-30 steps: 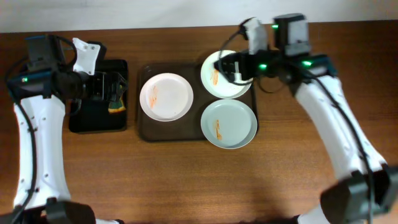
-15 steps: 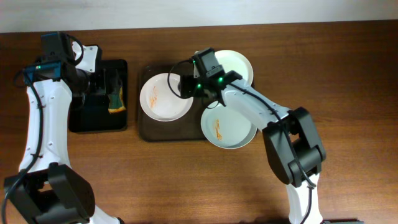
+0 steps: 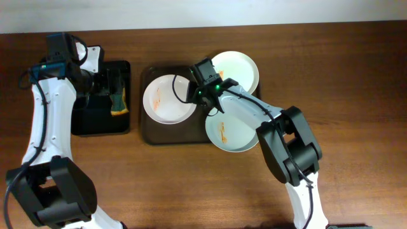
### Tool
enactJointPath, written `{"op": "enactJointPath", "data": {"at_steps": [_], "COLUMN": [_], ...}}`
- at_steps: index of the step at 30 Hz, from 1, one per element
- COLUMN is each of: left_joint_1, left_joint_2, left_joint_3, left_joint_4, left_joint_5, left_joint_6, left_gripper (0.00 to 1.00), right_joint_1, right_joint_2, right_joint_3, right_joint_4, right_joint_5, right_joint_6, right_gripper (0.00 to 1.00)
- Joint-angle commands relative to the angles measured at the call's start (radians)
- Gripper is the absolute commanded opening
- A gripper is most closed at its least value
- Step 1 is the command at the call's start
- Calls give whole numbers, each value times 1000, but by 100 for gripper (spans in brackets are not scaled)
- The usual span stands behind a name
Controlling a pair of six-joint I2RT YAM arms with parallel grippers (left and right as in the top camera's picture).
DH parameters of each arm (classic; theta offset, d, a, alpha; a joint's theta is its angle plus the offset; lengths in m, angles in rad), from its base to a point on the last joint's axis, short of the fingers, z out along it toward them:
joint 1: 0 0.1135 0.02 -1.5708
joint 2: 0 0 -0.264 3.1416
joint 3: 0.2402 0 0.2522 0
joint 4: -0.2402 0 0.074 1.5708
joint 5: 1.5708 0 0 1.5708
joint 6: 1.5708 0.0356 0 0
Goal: Clean dirty plates on tray and stack at the side
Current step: 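Move left gripper to the sponge and right gripper to the left plate rim, then grasp the green-yellow sponge with the left gripper and lift it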
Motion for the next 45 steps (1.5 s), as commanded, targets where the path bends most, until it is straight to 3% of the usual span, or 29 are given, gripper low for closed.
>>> {"op": "enactJointPath", "data": {"at_steps": [1,8,15,16,21,30,31,33,36,37,40,45], "left_joint_1": [3,3,3,3,3,3,3,3,3,3,3,0], "left_joint_2": [13,75,90,90,90,90,92,92,92,92,94,163], "left_joint_3": [19,19,19,19,19,19,19,19,19,19,19,19], "left_joint_4": [13,35,39,39,40,66,66,66,65,65,66,67], "left_joint_5": [-7,-6,-3,-4,-4,-3,-3,-3,-3,-3,-3,9], "left_joint_6": [-13,-13,-13,-12,-12,-12,-12,-12,-12,-12,-12,-27], "left_gripper": [97,97,97,97,98,99,99,99,99,99,99,99], "right_joint_1": [5,6,5,4,-19,-42,-42,-42,-42,-42,-42,-42], "right_joint_2": [27,34,34,33,32,32,32,32,32,32,32,32], "right_joint_3": [19,19,20,20,21,21,21,21,21,21,21,21], "right_joint_4": [-3,-57,-95,-98,-110,-121,-119,-112,-94,-94,-96,-114], "right_joint_5": [16,4,-34,-41,-115,-207,-210,-221,-254,-254,-254,-221], "right_joint_6": [24,52,50,50,42,-29,-29,-40,-86,-87,-89,-51], "right_gripper": [43,24,15,8,4,4,8,34,39,35,4,4]}}
